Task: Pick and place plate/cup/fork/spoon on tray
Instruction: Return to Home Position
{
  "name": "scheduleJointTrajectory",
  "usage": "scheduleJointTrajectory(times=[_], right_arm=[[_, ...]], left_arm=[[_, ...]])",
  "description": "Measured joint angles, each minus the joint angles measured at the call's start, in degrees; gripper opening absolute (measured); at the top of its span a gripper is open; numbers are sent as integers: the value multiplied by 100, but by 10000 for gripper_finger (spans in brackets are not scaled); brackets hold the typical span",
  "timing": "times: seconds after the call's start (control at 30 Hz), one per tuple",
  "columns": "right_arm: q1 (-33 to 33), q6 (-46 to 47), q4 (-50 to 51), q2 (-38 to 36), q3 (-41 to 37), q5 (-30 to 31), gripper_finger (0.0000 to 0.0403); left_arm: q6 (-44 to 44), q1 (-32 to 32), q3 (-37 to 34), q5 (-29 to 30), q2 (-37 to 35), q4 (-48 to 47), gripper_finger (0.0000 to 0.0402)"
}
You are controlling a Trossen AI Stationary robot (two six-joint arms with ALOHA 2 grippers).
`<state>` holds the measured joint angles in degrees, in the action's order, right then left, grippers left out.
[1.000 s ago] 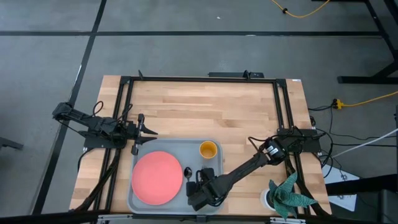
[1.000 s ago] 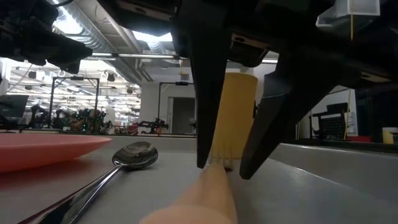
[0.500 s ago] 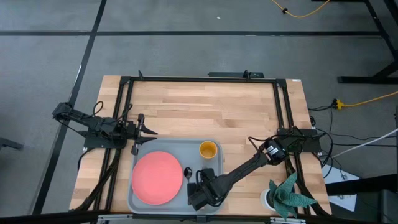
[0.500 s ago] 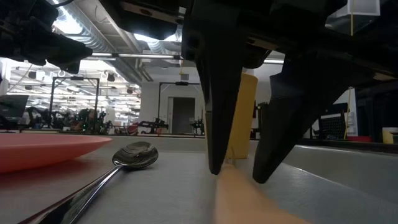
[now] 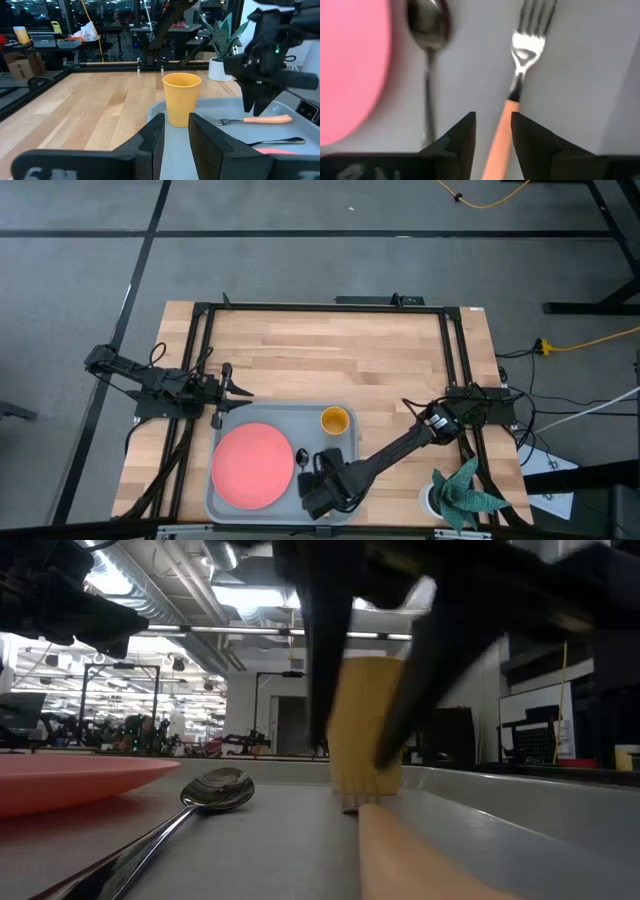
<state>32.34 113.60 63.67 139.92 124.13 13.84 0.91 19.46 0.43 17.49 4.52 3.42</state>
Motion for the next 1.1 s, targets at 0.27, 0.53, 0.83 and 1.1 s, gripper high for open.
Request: scheduleJointTrajectory(times=[0.27, 0.53, 0.83, 1.1], right_arm=[[0, -465, 884, -7, 718, 405, 127], [17, -776, 1563, -181, 1058, -31, 127], [0, -3698, 2037, -187, 973, 755, 127], [10, -4641, 2599, -460, 866, 1089, 127]], left_arm=[[0, 1, 0, -1, 0, 0, 80], [-1, 2, 0, -1, 0, 0, 80], [-1, 0, 1, -1, 0, 0, 80], [0, 1, 0, -2, 0, -2, 80]])
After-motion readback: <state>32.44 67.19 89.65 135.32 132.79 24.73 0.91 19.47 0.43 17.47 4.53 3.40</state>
